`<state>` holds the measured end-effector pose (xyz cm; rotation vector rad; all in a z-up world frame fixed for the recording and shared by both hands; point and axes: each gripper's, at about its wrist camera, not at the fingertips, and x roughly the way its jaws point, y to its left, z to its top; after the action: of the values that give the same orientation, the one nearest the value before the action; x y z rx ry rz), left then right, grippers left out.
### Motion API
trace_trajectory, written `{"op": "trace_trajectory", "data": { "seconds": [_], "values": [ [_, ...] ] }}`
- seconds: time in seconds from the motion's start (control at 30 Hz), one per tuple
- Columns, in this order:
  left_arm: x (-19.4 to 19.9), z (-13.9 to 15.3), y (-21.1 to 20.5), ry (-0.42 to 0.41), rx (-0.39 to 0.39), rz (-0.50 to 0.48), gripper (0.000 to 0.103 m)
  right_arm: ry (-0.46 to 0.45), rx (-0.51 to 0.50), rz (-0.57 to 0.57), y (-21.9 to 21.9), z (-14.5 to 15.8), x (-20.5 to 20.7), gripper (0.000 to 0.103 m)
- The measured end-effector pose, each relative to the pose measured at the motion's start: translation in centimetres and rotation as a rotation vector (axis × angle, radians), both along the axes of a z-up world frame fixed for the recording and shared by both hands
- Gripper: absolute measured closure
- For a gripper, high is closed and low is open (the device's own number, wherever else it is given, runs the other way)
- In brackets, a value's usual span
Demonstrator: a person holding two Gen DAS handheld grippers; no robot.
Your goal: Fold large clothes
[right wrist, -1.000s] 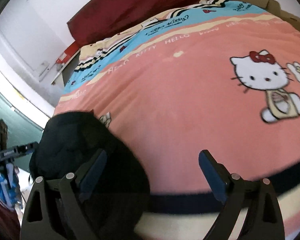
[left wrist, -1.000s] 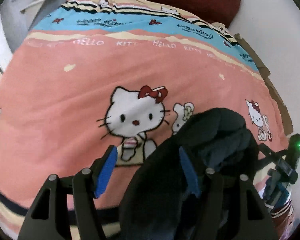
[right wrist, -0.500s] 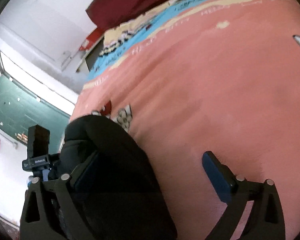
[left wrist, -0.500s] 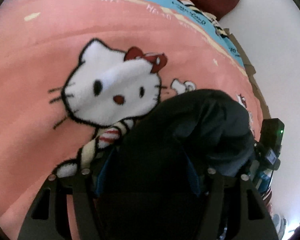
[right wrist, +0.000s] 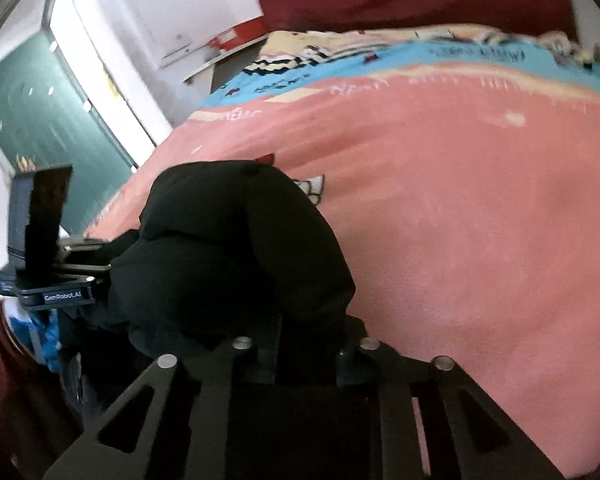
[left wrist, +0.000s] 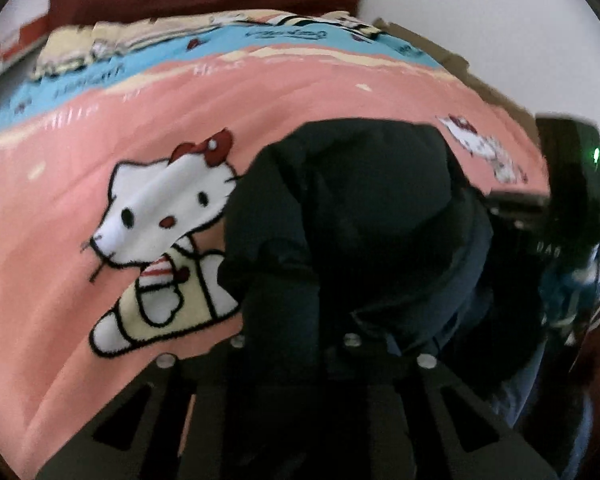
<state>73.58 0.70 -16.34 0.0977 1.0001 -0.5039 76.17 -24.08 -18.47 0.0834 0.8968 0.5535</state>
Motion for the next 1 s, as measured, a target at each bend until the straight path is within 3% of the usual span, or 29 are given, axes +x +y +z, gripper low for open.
{"op": "trace_trajectory", "data": {
  "seconds": [0.23,0.73,1.0],
  "values": [
    [-3.1,1.7,-1.8,-0.06,0.092,-0.072,0.095,-0.056,-0.062,0.023,-0.1,2.1,-2.8,0.092],
    [-11.2,7.4,-1.4,-0.189,0.108,-0.175,0.095,-0.217,0.002,0.131,-1.8,7.2,-11.2,0.095],
    [-19.4,12.6,0.5,-0.214,0.085,-0.184,0.096,-0.264,0.061,0.167,-1.9,10.8,-18.8,0.096]
  ]
}}
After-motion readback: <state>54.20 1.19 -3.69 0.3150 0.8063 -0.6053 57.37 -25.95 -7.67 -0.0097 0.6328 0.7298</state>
